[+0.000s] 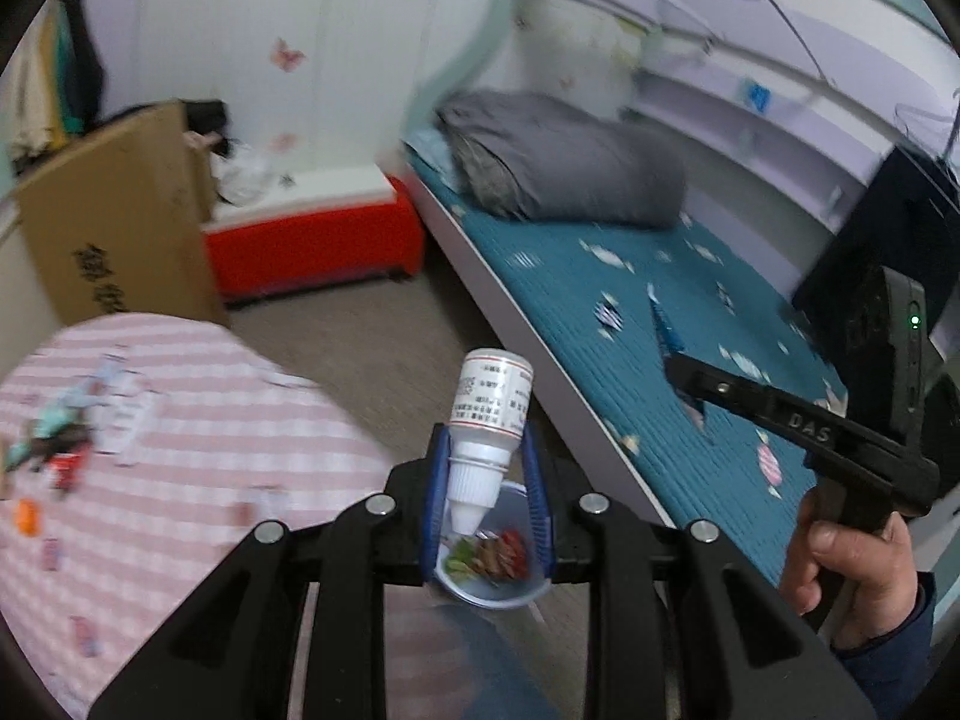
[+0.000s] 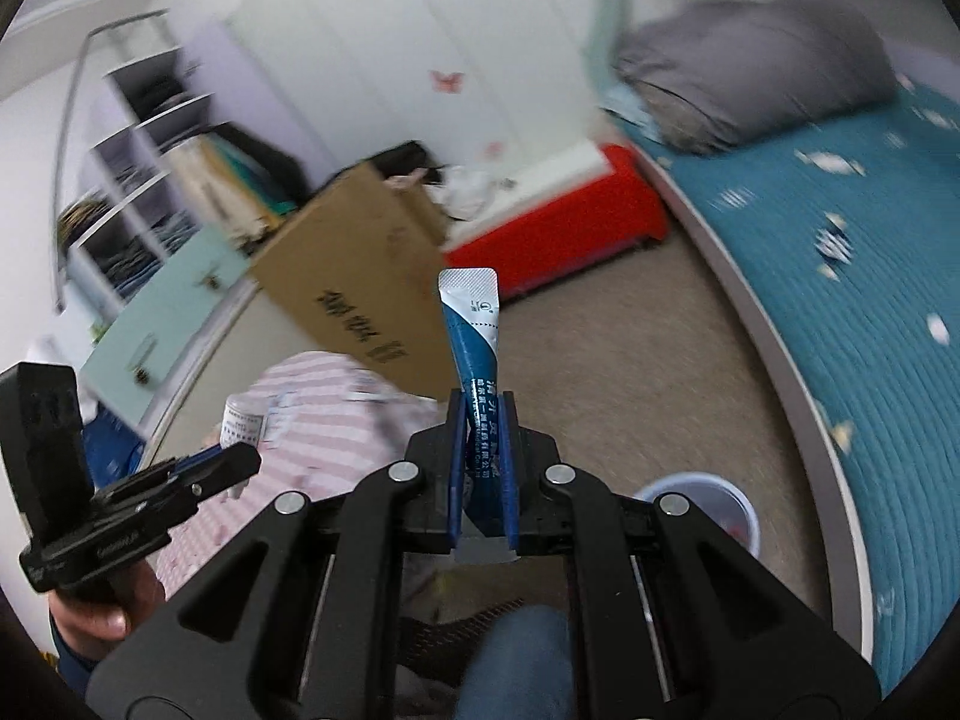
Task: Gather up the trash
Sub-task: 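Carry both items over the wastebasket and open both tools to drop them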
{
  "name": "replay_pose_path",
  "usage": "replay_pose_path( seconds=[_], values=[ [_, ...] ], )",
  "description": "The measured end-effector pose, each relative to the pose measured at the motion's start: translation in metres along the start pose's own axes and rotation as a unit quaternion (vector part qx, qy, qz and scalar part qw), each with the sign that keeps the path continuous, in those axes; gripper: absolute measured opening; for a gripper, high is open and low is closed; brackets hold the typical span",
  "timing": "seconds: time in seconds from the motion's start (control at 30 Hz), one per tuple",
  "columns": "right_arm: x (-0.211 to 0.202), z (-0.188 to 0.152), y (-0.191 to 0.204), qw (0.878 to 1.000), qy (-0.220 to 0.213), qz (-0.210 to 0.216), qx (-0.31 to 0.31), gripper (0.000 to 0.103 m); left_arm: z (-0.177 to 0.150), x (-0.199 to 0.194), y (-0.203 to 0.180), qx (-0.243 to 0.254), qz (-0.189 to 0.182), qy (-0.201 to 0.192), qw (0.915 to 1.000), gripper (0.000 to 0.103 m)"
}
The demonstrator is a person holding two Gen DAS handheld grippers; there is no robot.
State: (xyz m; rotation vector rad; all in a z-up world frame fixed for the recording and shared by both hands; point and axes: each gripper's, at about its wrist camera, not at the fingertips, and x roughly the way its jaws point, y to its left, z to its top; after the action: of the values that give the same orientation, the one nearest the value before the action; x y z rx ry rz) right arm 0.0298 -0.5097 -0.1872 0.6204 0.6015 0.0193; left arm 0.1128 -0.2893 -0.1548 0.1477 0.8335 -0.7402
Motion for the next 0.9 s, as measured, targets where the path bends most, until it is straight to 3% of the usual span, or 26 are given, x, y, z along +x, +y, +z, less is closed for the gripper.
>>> replay_pose_path(
  seconds=[0.3, 0.5, 0.63, 0.67, 0.73, 0.77, 0.8, 0.9],
  values=[
    [0.054, -0.030, -0.100, 0.991, 0.067, -0.040, 0.107, 0.010, -0.012, 0.120, -0.045, 0.028, -0.008, 0.114, 0.9930, 0.023],
    [0.103, -0.052, -0.136, 0.980, 0.117, -0.038, 0.159, 0.011, -0.030, 0.204, -0.042, 0.020, 0.001, 0.210, 0.9774, 0.024],
    [0.133, -0.065, -0.151, 0.971, 0.148, -0.040, 0.184, 0.013, -0.036, 0.236, -0.035, 0.018, 0.009, 0.250, 0.9681, 0.025],
    [0.139, -0.067, -0.153, 0.969, 0.154, -0.043, 0.190, 0.014, -0.036, 0.244, -0.034, 0.018, 0.010, 0.264, 0.9643, 0.031],
    [0.152, -0.075, -0.164, 0.962, 0.172, -0.048, 0.207, 0.014, -0.038, 0.255, -0.034, 0.023, 0.020, 0.275, 0.9610, 0.058],
    [0.157, -0.078, -0.169, 0.959, 0.180, -0.050, 0.214, 0.014, -0.039, 0.258, -0.033, 0.028, 0.031, 0.271, 0.9616, 0.079],
    [0.161, -0.082, -0.174, 0.955, 0.187, -0.053, 0.223, 0.018, -0.039, 0.258, -0.033, 0.033, 0.044, 0.266, 0.9624, 0.084],
    [0.163, -0.092, -0.188, 0.946, 0.191, -0.071, 0.252, 0.090, -0.039, 0.262, -0.028, 0.032, 0.058, 0.272, 0.9600, 0.085]
  ],
)
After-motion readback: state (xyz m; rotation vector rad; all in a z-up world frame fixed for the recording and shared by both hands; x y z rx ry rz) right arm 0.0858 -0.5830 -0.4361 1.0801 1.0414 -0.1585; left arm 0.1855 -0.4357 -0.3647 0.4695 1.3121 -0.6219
